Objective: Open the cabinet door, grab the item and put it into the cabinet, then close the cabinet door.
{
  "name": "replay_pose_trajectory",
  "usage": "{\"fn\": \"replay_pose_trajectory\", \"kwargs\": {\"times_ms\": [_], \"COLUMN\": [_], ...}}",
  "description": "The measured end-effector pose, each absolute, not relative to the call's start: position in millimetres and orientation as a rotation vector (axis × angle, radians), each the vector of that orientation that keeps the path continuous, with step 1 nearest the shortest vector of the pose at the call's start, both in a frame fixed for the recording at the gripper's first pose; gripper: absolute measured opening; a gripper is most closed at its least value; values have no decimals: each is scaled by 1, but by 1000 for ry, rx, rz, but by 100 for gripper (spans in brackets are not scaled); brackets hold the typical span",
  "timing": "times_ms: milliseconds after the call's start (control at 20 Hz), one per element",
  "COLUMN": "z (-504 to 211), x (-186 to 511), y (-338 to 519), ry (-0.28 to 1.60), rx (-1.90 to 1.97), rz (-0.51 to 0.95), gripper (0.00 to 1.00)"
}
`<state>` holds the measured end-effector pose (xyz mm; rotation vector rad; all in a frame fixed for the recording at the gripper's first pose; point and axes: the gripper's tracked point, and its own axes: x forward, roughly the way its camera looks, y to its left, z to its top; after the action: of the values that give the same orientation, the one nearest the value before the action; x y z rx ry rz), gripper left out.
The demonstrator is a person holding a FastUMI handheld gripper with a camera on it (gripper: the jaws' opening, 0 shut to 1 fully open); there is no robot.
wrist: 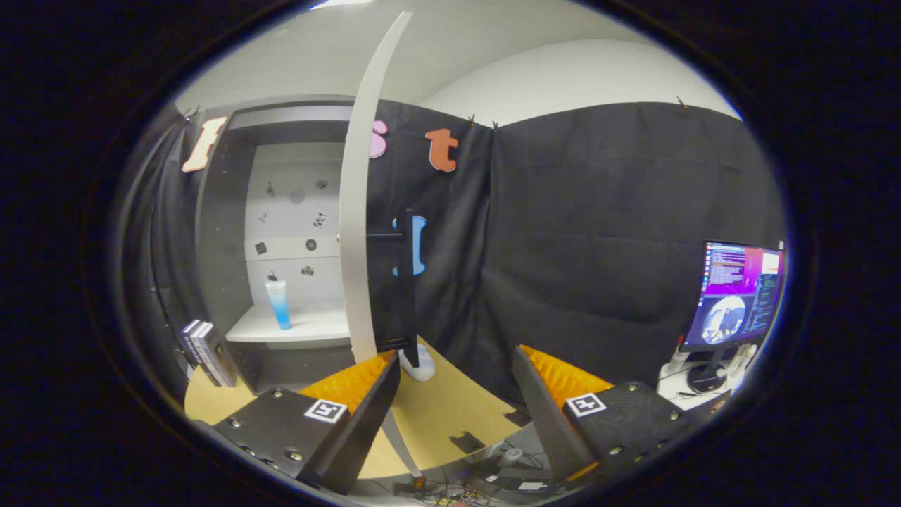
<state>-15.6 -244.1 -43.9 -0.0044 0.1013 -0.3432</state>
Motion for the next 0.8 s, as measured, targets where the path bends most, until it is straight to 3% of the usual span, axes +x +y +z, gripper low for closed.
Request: {"fn": "replay_pose_trajectory", "kwargs": {"times_ms": [400, 800], "z": [-45, -55], "x": [-6, 18], "y": [-172, -131], "ry": [79, 82], "rx": [16, 71], "rz": [-137, -25], "gripper": [97, 97]}}
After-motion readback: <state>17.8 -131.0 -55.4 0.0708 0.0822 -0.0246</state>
